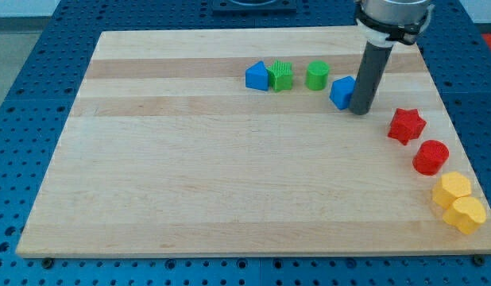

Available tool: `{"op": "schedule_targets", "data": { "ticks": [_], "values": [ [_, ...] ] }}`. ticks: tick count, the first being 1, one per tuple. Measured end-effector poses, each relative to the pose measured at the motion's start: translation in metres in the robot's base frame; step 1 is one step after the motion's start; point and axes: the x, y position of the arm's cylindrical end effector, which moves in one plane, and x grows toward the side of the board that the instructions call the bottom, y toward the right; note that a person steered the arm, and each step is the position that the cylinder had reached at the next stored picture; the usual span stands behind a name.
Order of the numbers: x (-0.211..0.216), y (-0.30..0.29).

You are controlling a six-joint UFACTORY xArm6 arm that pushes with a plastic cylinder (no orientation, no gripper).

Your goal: Push the blue cube closer to the green circle

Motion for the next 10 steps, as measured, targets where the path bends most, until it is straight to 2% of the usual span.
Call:
{"op": "schedule_targets", "data": {
  "ticks": [3, 10],
  "values": [
    [0.0, -0.002],
    [-0.051, 0.003]
  ]
}}
